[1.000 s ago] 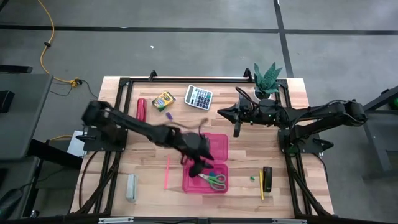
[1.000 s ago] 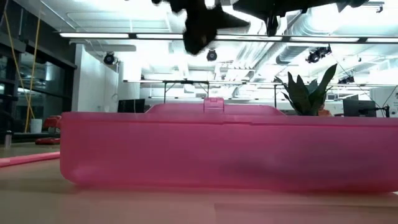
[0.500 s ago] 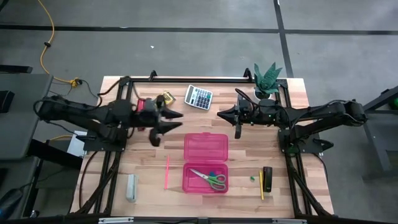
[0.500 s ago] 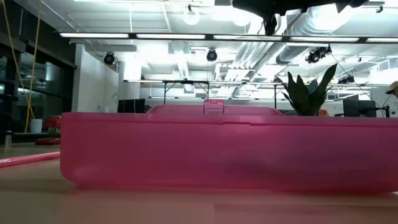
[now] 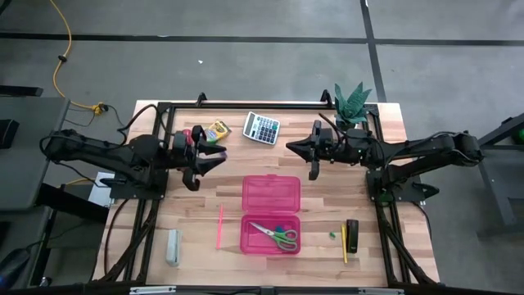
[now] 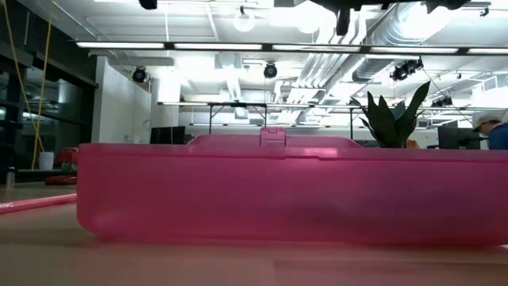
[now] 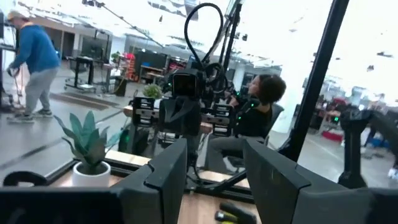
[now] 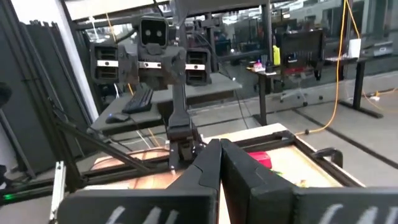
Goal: Pack school essentials
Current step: Put the yellow crayon box into the pink supply box
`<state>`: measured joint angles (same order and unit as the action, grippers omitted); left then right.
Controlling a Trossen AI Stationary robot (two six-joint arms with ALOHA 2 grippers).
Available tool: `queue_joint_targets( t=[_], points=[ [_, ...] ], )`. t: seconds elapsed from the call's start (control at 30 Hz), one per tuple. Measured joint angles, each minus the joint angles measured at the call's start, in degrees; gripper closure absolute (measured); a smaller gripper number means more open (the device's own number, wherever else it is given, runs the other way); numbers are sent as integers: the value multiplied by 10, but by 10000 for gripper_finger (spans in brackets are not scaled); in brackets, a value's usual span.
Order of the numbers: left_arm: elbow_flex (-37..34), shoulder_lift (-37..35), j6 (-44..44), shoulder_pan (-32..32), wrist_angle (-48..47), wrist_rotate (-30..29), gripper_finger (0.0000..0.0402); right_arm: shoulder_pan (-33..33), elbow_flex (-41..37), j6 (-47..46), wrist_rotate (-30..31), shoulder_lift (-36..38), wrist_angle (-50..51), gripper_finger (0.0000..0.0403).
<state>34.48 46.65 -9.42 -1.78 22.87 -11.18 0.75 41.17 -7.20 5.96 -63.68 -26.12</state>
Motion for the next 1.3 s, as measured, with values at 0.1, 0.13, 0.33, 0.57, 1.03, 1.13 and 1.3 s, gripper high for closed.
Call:
queue_joint_targets(
  t=[0.1, 0.13, 0.33, 0.57, 1.03, 1.13, 1.3],
  points=[
    [0, 0, 11, 0, -7, 0, 254, 0, 0, -3, 0, 0, -8, 403],
    [0, 0, 10, 0, -12, 0, 254, 0, 0, -3, 0, 0, -8, 403],
    [0, 0, -44, 0, -13, 0, 254, 0, 0, -3, 0, 0, -11, 403],
    [13, 31, -146, 20, -42, -158, 255, 0, 0, 17, 0, 0, -11, 403],
    [290, 295, -133, 364, -568, -52, 255, 0, 0, 21, 1, 0, 4, 403],
    [324, 355, -39, 408, -597, -14, 255, 0, 0, 17, 1, 0, 4, 403],
    [378, 430, -8, 447, -662, 68, 255, 0, 0, 10, 1, 0, 8, 403]
  ],
)
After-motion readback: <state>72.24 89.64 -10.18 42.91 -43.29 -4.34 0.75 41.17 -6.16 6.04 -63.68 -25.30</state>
